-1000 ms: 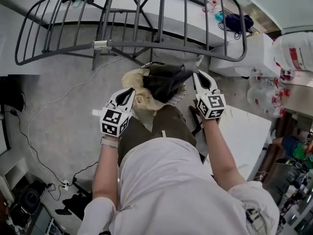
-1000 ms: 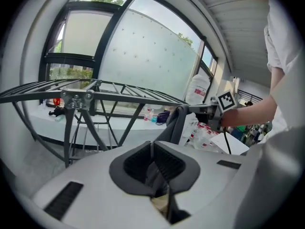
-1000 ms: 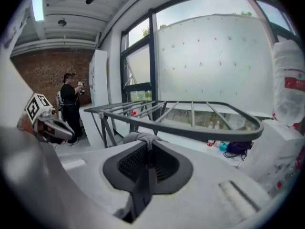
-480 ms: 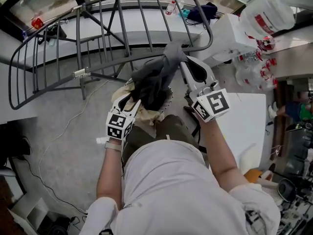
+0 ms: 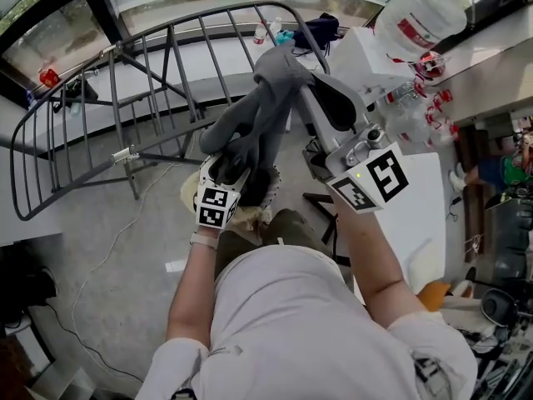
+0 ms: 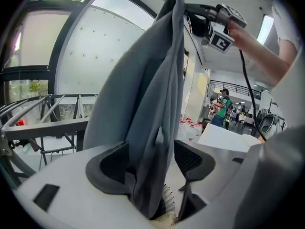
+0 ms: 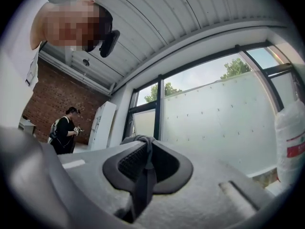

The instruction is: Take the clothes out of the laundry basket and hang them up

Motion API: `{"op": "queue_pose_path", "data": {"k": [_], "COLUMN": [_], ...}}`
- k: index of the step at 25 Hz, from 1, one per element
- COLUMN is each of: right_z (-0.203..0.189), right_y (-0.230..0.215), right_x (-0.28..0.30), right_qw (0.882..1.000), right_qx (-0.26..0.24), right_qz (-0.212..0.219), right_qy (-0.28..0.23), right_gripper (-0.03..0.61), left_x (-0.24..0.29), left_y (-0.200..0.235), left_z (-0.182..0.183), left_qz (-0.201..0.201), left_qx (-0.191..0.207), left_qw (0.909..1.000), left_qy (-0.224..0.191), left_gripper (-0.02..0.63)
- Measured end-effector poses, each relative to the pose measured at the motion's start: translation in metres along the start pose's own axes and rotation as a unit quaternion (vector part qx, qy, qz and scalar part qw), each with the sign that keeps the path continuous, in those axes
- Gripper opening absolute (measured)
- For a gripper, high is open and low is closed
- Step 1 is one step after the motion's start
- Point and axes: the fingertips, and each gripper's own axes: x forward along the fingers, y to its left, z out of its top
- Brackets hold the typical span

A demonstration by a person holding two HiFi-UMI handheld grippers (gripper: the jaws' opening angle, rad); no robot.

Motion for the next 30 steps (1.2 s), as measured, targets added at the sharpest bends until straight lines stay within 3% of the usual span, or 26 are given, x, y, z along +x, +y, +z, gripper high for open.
{"op": "queue_pose_path", "data": {"k": [5,7,8,9,16,20,24,30], "right_z": [0.041,0.047,0.047,0.046,0.015,-0.012,-0.04,-0.073], "right_y": [-0.012,-0.022,-0.028,-0.036,-0.1,-0.127,-0.154,-0.177], "right_x": [-0.005,-0.008,-0.01,-0.013,-0.03,-0.037,-0.045,-0.049], "right_qw": [0.999,0.999,0.998,0.998,0.998,0.998,0.999,1.0], "right_qx": [-0.002,-0.009,-0.011,-0.011,0.0,-0.008,0.014,0.019], "right_qz": [0.001,-0.006,-0.01,-0.016,-0.051,-0.052,-0.044,-0.017], "right_qy": [-0.045,-0.052,-0.053,-0.053,-0.035,-0.017,-0.007,0.006], "right_gripper": [0.026,0.026,0.026,0.026,0.026,0.026,0.026,0.026], "left_x": [0.017,0.015,0.012,0.009,-0.031,-0.067,-0.101,-0.15], "left_y": [0.01,0.017,0.02,0.024,0.068,0.09,0.102,0.107], "left_z": [-0.003,-0.001,0.001,0.004,0.021,0.036,0.059,0.102], "left_qz": [0.016,0.021,0.022,0.026,0.121,0.194,0.261,0.353], "left_qx": [-0.017,-0.034,-0.042,-0.048,-0.043,-0.036,-0.002,0.044], "left_qw": [0.9996,0.9992,0.9989,0.9985,0.9915,0.9801,0.9647,0.9335], "left_qy": [0.017,0.004,-0.004,-0.01,-0.02,-0.025,-0.032,-0.046], "left_gripper": [0.266,0.158,0.039,0.012,0.012,0.012,0.012,0.012]}}
